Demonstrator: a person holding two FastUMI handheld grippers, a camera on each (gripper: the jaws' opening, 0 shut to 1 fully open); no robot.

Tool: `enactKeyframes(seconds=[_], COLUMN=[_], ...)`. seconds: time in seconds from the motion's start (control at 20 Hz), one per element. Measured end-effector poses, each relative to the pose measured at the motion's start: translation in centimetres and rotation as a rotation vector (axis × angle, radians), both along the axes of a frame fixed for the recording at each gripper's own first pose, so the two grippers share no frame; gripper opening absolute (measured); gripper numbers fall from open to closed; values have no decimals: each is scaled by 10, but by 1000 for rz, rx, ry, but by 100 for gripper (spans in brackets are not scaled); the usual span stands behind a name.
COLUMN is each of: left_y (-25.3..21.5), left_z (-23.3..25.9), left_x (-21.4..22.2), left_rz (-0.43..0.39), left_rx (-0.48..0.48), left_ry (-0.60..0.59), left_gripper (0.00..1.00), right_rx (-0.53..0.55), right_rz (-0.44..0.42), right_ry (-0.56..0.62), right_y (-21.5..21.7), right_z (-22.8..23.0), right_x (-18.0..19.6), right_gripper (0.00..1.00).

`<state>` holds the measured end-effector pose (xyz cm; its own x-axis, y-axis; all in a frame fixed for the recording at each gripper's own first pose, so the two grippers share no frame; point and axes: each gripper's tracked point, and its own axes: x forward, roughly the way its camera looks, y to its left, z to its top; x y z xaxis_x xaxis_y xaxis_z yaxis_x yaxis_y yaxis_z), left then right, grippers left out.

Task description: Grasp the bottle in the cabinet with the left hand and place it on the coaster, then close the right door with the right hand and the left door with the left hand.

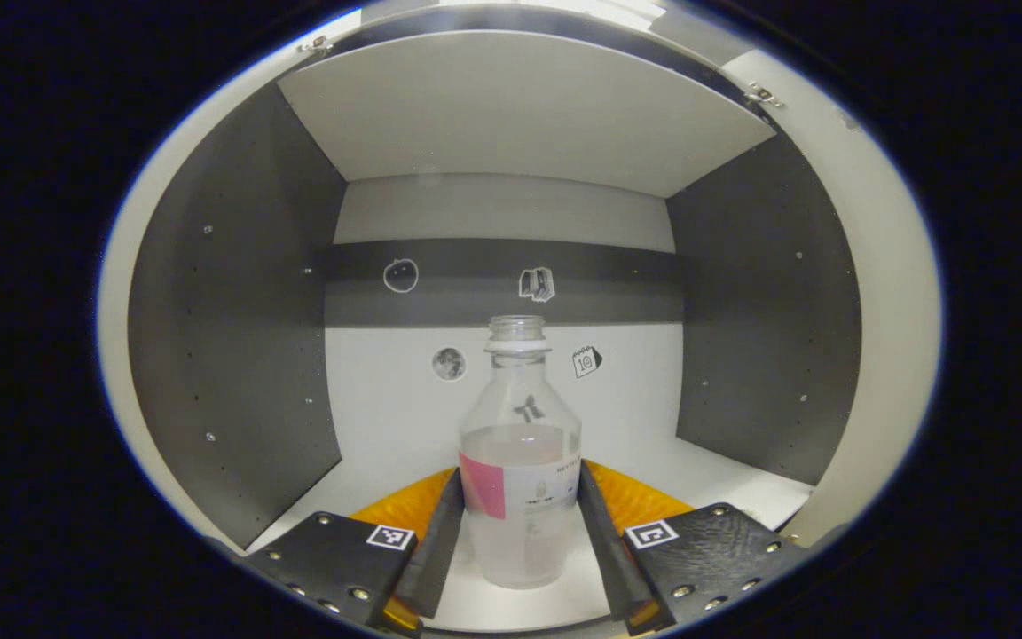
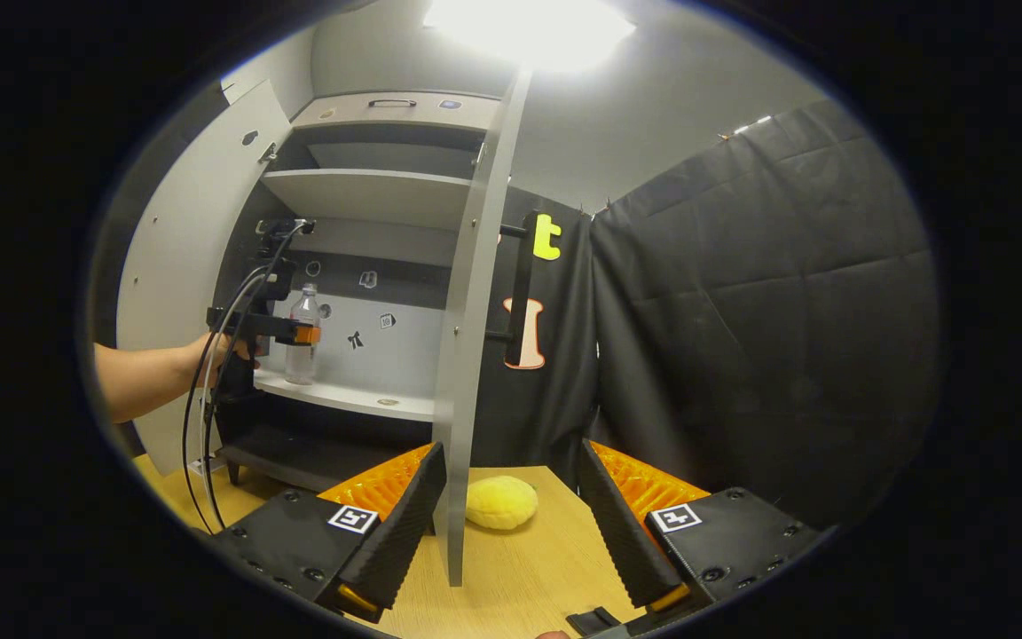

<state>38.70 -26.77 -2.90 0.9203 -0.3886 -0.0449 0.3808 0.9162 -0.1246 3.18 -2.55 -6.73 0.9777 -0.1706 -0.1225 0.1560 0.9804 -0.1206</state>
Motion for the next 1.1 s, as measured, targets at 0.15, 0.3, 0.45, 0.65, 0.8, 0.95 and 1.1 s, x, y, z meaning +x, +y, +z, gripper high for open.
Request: enactKeyframes(seconds=[0.15,0.3,0.45,0.65,0.8,0.95,1.1], left_y=[7,14,24,34,41,50,55], left_z=[16,28,32,27,16,8,-5], left_x=[-15,-35,-62,-99,-124,-149,-177], left_rz=[13,20,30,35,44,51,45], left_rx=[-18,-34,-49,-45,-49,-53,-47], left_ry=[-31,-47,-53,-66,-48,-32,-23], left_gripper=[71,71,71,71,71,71,71], right_rx=[11,21,29,44,50,62,72], right_rz=[23,52,85,129,163,189,220], right_ry=[-6,-7,-6,2,6,1,8], right_y=[0,0,-1,-1,0,2,4], right_z=[3,3,4,2,0,2,0], right_x=[-4,-8,-13,-22,-28,-35,-43], right_gripper=[96,96,96,96,95,93,95])
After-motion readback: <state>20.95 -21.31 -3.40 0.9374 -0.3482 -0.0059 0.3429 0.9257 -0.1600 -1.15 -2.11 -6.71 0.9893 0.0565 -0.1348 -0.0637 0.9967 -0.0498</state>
